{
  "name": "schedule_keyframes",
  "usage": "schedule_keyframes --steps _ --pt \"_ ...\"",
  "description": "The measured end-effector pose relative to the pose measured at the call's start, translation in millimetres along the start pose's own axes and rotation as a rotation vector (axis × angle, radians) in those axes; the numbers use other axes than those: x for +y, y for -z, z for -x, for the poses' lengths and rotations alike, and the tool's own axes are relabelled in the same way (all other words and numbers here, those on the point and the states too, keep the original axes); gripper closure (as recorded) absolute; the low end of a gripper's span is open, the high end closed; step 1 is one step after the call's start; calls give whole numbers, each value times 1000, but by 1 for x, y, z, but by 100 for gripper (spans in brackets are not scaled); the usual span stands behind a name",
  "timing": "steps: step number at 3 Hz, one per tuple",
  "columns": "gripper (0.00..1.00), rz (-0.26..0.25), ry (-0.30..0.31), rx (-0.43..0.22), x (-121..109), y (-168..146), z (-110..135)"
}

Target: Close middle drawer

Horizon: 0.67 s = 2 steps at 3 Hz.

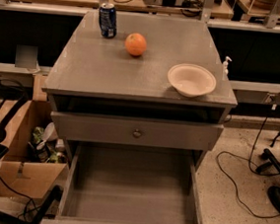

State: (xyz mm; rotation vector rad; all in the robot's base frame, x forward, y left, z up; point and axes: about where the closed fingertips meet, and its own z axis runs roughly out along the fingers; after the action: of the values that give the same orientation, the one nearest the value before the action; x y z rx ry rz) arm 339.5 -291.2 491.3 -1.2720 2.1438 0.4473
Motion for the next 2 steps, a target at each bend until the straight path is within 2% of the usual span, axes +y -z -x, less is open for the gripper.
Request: schedule_keyframes --steps 1,2 --pt "100 88 -53 -16 35 -48 -36" --pt "100 151 -78 -39 56 -89 -52"
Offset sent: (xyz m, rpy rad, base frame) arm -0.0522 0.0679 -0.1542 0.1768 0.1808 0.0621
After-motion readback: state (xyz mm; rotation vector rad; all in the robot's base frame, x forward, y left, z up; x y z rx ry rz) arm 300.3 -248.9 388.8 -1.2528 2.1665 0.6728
